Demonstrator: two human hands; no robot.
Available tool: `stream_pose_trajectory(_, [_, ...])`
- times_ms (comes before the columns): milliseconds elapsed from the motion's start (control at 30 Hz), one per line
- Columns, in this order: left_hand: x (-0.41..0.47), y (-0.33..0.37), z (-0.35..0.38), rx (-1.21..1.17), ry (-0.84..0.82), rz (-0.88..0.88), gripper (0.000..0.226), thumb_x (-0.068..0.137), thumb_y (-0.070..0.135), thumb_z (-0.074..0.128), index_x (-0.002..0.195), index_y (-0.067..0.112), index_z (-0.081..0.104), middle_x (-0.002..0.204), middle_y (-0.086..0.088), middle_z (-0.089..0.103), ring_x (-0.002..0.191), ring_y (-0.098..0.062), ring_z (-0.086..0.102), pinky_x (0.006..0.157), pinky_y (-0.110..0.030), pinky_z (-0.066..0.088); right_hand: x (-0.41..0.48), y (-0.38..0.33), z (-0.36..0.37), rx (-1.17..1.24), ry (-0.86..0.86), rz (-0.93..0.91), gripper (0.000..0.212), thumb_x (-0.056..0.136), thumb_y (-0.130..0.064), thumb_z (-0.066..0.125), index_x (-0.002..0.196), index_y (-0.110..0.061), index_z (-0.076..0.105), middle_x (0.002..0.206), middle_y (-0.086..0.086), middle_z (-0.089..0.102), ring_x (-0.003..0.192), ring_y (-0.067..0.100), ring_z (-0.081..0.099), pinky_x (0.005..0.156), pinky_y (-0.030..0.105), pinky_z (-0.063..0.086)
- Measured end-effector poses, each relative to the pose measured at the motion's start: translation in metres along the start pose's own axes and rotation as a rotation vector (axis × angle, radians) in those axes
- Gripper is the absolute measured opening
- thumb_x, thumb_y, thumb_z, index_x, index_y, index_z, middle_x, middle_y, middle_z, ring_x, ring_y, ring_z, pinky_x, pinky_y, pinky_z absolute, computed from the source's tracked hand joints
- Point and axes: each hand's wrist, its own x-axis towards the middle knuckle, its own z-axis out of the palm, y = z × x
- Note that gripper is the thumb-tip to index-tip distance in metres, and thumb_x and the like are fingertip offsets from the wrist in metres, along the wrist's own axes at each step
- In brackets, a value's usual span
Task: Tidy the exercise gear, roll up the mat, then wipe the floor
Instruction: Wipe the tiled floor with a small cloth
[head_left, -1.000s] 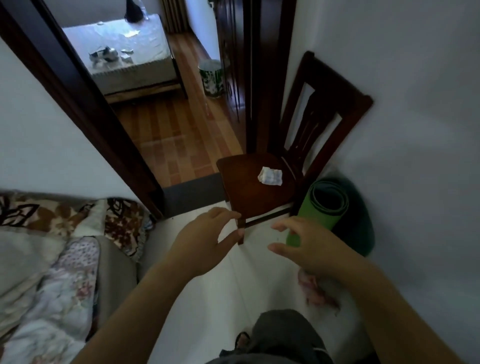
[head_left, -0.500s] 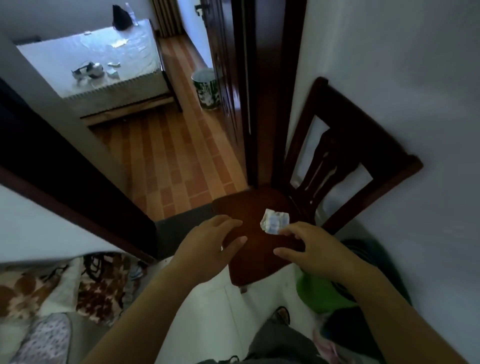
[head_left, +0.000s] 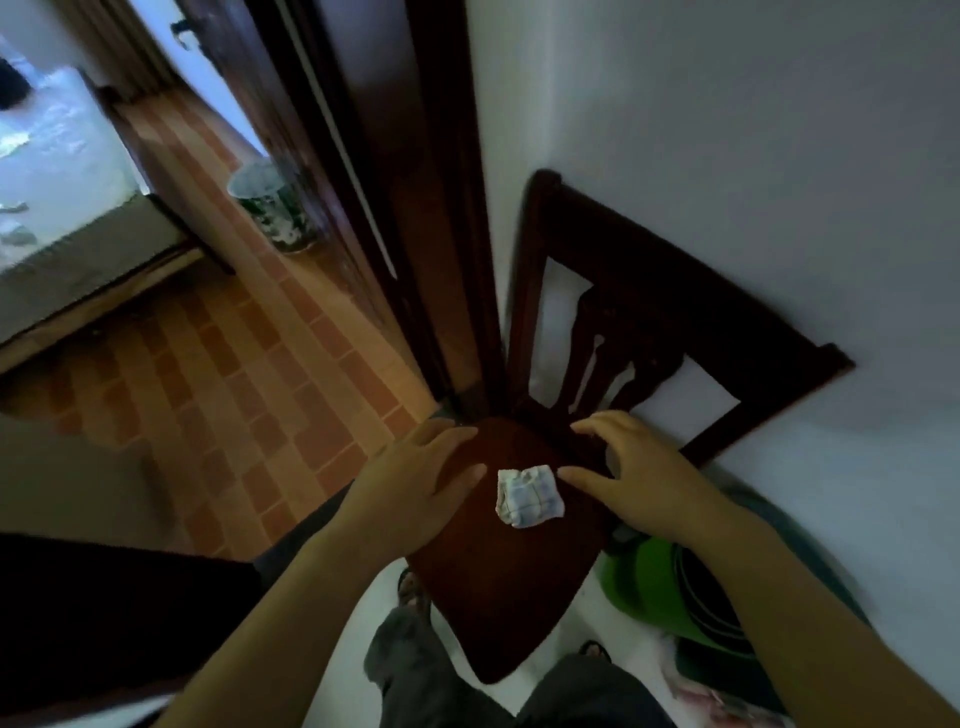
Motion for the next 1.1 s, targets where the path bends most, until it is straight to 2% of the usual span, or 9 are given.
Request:
stream_pose_trajectory(133, [0.054, -0.028, -0.01, 0.004, -0.106, 0.173, 0.049, 0.095, 0.048, 0.036, 0.141, 0.032, 0.034, 0.148, 0.008, 0.032, 0.132, -0.01, 0.034, 0.108, -0.025, 0.029, 0.023, 0.001, 0.026, 0.089, 0.09, 0.172, 0.057, 0.085, -0.051, 0.056, 0.135, -0.025, 0.041, 0.139, -0.01, 0.036, 0.121, 0.005, 0.039, 0.093, 0.017, 0.03])
stream_pose_trajectory(267, [0.106, -0.067, -0.01, 0.025, -0.198, 0.291, 0.049, 0.095, 0.048, 0.036, 0.142, 0.035, 0.029, 0.151, 0.012, 0.026, 0.136, -0.004, 0.024, 0.103, -0.016, 0.015, 0.051, 0.001, 0.061, 0.146, 0.205, 0.299, 0.057, 0.085, -0.052, 0.054, 0.134, -0.026, 0.042, 0.139, -0.009, 0.037, 0.122, 0.005, 0.038, 0.093, 0.018, 0.03])
stream_pose_trajectory(433, [0.165, -0.114, 0.028, 0.111, -0.277, 0.321, 0.053, 0.093, 0.054, 0.031, 0.143, 0.037, 0.027, 0.153, 0.011, 0.023, 0.139, -0.007, 0.02, 0.113, -0.029, 0.019, 0.097, 0.02, 0.114, 0.148, 0.295, 0.393, 0.056, 0.088, -0.049, 0.054, 0.136, -0.023, 0.042, 0.145, -0.005, 0.033, 0.129, 0.011, 0.032, 0.095, 0.017, 0.025])
stream_pose_trajectory(533, [0.186, -0.132, 0.066, 0.147, -0.318, 0.327, 0.053, 0.093, 0.053, 0.033, 0.143, 0.036, 0.027, 0.152, 0.01, 0.024, 0.14, -0.008, 0.021, 0.111, -0.03, 0.02, 0.117, 0.042, 0.15, 0.168, 0.322, 0.46, 0.057, 0.087, -0.049, 0.054, 0.137, -0.023, 0.042, 0.149, -0.002, 0.029, 0.136, 0.019, 0.028, 0.107, 0.032, 0.029])
stream_pose_trajectory(667, [0.206, -0.154, 0.122, 0.164, -0.354, 0.337, 0.055, 0.091, 0.056, 0.032, 0.142, 0.035, 0.029, 0.151, 0.008, 0.027, 0.138, -0.01, 0.025, 0.112, -0.037, 0.026, 0.135, 0.079, 0.2, 0.219, 0.348, 0.524, 0.059, 0.085, -0.054, 0.052, 0.135, -0.025, 0.045, 0.149, -0.001, 0.029, 0.136, 0.022, 0.028, 0.108, 0.043, 0.032])
stream_pose_trajectory(733, [0.217, -0.166, 0.148, 0.167, -0.377, 0.344, 0.056, 0.09, 0.059, 0.03, 0.141, 0.036, 0.03, 0.151, 0.008, 0.028, 0.138, -0.011, 0.027, 0.111, -0.041, 0.03, 0.144, 0.097, 0.228, 0.222, 0.401, 0.546, 0.068, 0.079, -0.067, 0.041, 0.133, -0.028, 0.047, 0.148, 0.0, 0.032, 0.136, 0.023, 0.028, 0.107, 0.044, 0.032])
stream_pose_trajectory(800, [0.228, -0.18, 0.173, 0.156, -0.385, 0.353, 0.06, 0.087, 0.064, 0.026, 0.14, 0.036, 0.031, 0.15, 0.008, 0.03, 0.136, -0.011, 0.03, 0.109, -0.04, 0.034, 0.155, 0.113, 0.26, 0.211, 0.432, 0.584, 0.075, 0.074, -0.072, 0.029, 0.134, -0.03, 0.046, 0.149, -0.001, 0.03, 0.138, 0.024, 0.022, 0.108, 0.048, 0.03])
stream_pose_trajectory(967, [0.253, -0.215, 0.229, 0.13, -0.377, 0.355, 0.069, 0.08, 0.069, 0.017, 0.139, 0.035, 0.035, 0.147, 0.008, 0.035, 0.134, -0.01, 0.034, 0.107, -0.04, 0.037, 0.19, 0.157, 0.328, 0.176, 0.334, 0.666, 0.061, 0.088, -0.058, 0.045, 0.142, -0.036, 0.031, 0.157, -0.005, 0.004, 0.144, 0.028, -0.004, 0.114, 0.051, 0.017])
stream_pose_trajectory(1100, [0.26, -0.234, 0.261, 0.127, -0.418, 0.343, 0.053, 0.092, 0.057, 0.03, 0.139, 0.034, 0.033, 0.147, 0.009, 0.033, 0.134, -0.01, 0.032, 0.108, -0.04, 0.035, 0.221, 0.181, 0.366, 0.094, 0.279, 0.693, 0.065, 0.086, -0.062, 0.043, 0.144, -0.038, 0.023, 0.157, -0.007, -0.005, 0.143, 0.029, -0.009, 0.112, 0.058, 0.016])
